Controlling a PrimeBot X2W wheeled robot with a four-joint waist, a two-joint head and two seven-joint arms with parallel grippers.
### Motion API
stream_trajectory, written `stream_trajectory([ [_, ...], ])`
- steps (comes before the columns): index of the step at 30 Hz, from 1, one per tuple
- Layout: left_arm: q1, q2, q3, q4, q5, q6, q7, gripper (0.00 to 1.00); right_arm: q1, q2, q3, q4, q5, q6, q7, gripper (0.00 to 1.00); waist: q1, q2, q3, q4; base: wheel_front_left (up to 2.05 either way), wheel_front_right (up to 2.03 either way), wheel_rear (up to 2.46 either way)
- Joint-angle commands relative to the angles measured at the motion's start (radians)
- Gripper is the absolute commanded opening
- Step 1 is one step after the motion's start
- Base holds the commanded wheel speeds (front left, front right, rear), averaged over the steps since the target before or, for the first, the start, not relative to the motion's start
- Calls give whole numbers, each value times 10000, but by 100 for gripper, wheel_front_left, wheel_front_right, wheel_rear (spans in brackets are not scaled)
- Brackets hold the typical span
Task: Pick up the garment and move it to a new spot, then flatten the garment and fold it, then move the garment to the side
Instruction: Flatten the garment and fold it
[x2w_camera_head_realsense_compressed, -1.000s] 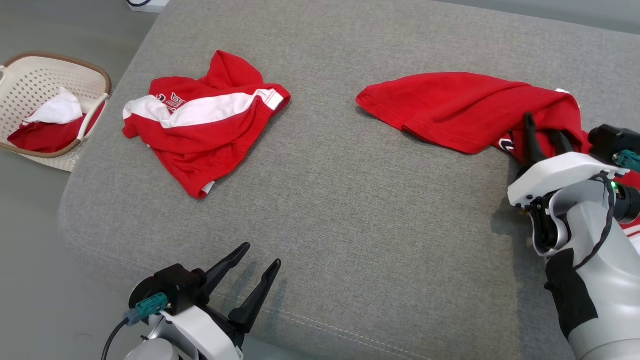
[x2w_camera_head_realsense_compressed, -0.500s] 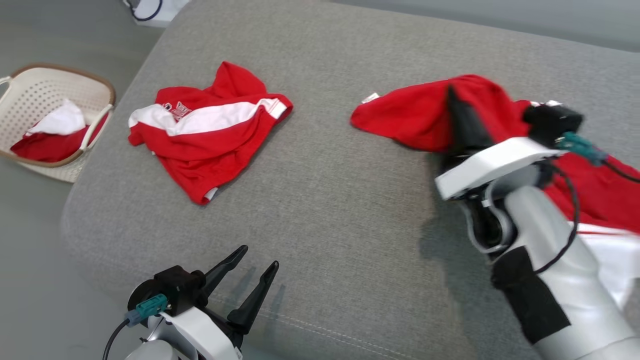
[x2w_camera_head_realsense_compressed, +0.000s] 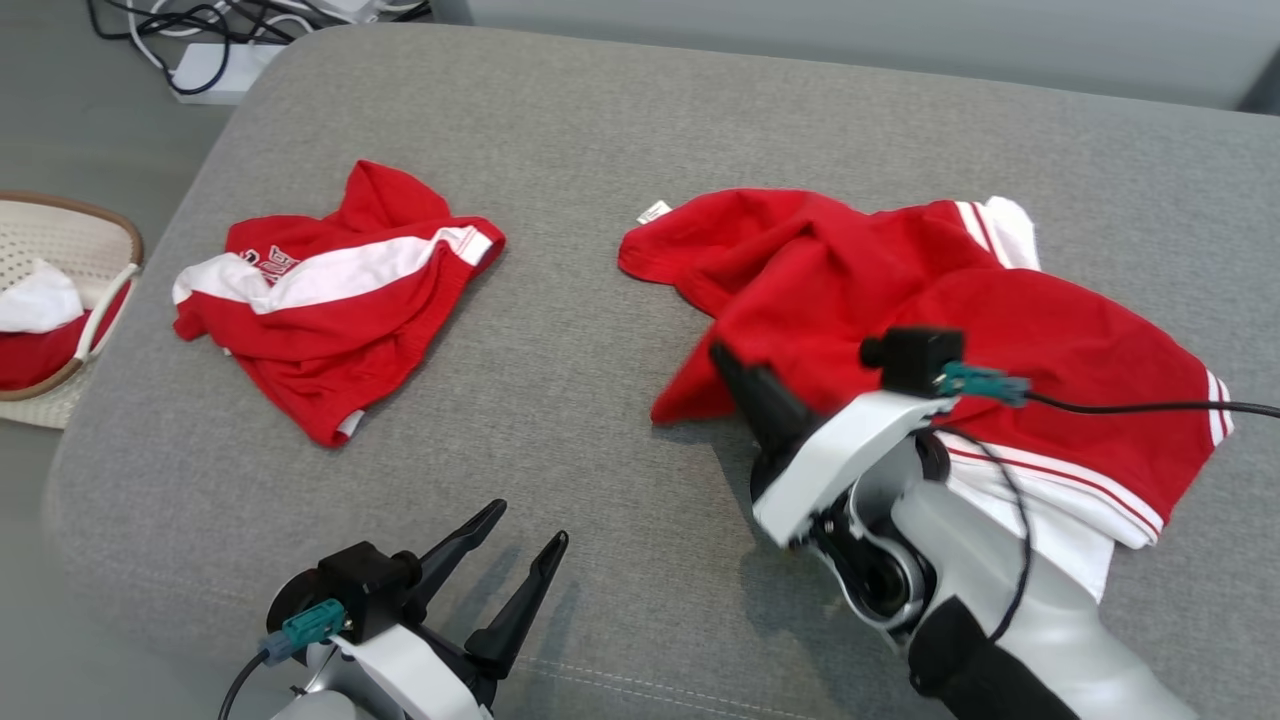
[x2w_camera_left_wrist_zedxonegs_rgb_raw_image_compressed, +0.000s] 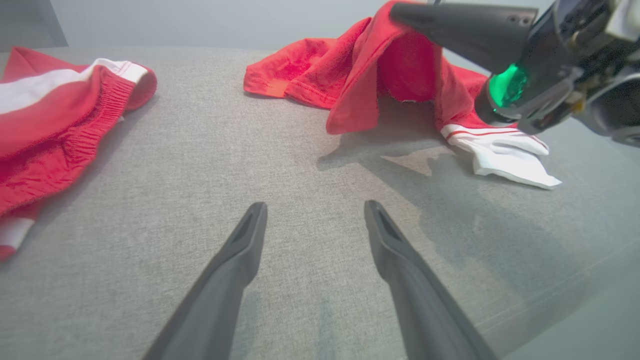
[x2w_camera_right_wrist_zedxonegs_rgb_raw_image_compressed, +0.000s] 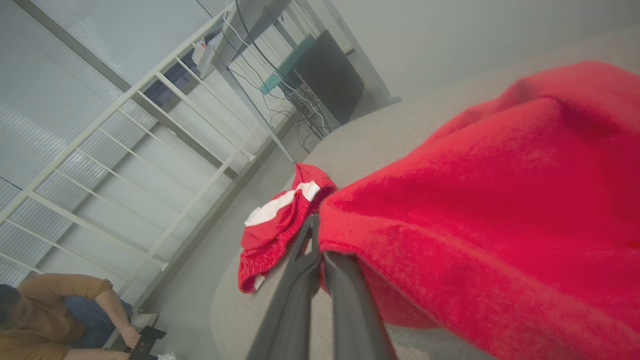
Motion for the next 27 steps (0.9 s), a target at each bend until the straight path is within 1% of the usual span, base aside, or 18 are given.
stream_trajectory([
  [1,-66,312,419,-220,97,-40,-90,100,61,147,302,196,-83,44,384,1,0,0,-3,-121,0,0,0],
  [2,-45,328,437,-211,101,-40,-90,100,64,147,558,645,-130,44,913,22,0,0,3,-194,0,0,0],
  [3,-30,344,442,-208,108,-40,-90,100,9,147,800,1054,-267,44,1381,56,0,0,19,-266,0,0,0],
  [4,-20,360,446,-211,115,-40,-90,100,-102,147,877,1456,-455,44,1601,100,0,0,39,-339,0,0,0],
  [6,-3,378,472,-243,140,-40,-90,100,-287,147,910,2189,-784,44,1951,100,0,0,39,-473,0,0,0],
  [9,-36,404,549,-307,163,-40,-90,100,-429,147,838,2719,-1073,44,2309,100,0,0,15,-700,0,0,0],
  [14,-226,526,814,-335,316,-40,-90,100,-605,147,273,3159,-1823,44,1840,100,0,0,-56,-1285,0,0,0],
  [18,-484,706,764,-378,544,-40,-90,100,-434,147,-359,3099,-2341,44,1200,100,0,0,48,-1860,0,0,0],
  [21,-614,855,699,-403,696,-40,-90,100,-125,147,-716,2889,-2756,44,1001,100,0,0,215,-2364,0,0,0],
  [27,-536,1121,981,-267,1289,-40,-90,100,673,147,-1604,1883,-3816,44,488,100,0,0,536,-3322,0,0,0],
])
